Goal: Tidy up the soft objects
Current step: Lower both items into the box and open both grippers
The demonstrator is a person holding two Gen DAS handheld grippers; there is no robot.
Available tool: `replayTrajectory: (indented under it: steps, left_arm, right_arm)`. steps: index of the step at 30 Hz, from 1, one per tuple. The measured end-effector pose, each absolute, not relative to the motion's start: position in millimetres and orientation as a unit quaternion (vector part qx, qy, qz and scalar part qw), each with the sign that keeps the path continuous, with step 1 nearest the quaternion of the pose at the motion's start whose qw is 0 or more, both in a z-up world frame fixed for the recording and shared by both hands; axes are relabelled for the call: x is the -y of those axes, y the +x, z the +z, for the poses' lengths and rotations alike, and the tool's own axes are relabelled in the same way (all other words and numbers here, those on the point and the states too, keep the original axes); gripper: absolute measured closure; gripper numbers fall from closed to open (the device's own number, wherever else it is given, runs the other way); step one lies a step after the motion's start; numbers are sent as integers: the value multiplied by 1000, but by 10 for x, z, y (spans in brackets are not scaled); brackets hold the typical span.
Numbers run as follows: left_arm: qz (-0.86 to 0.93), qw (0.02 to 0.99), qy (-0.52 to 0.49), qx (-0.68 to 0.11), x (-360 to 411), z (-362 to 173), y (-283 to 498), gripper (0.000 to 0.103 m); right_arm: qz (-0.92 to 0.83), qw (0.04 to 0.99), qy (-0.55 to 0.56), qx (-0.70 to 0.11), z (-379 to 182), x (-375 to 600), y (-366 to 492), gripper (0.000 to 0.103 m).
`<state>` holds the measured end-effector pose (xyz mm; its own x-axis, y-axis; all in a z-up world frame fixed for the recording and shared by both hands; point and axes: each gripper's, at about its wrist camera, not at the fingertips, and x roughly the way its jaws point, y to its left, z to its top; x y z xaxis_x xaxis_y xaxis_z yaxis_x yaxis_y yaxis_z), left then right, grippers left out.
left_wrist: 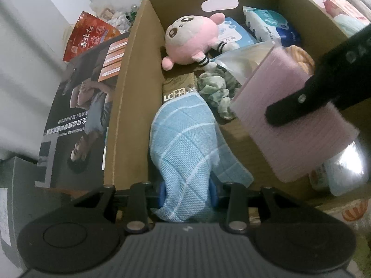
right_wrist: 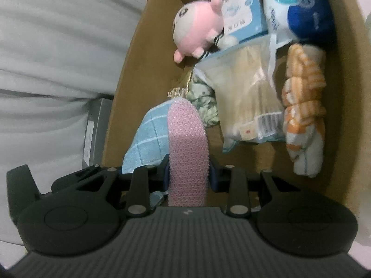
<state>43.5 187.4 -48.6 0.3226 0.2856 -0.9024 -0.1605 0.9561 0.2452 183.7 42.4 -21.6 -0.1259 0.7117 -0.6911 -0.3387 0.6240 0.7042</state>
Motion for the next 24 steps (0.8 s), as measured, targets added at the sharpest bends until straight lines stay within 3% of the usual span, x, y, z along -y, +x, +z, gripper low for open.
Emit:
replayTrajectory:
  steps: [7, 9, 11, 17, 24]
  left_arm:
    - [139, 811, 53, -566, -1872, -493, 434, 65]
    - [139, 811, 49, -566, -1874, -495, 437, 63]
    - [138, 812, 46, -565, -1876, -488, 436, 62]
    - [142, 819, 35, -555, -1888, -435, 414, 55]
    - [144, 841, 26, -520, -1798, -216, 338, 37]
  right_arm:
    - [400, 635, 109, -652, -431, -607, 1768, 69]
    - [403, 634, 95, -653, -469, -662, 1753, 53]
    - [399, 642, 90, -648, -420, -641, 1746, 30]
    - [413, 676, 92, -603, -164, -603, 1759, 26]
    - [433, 682, 125, -576, 118, -355, 1799, 26]
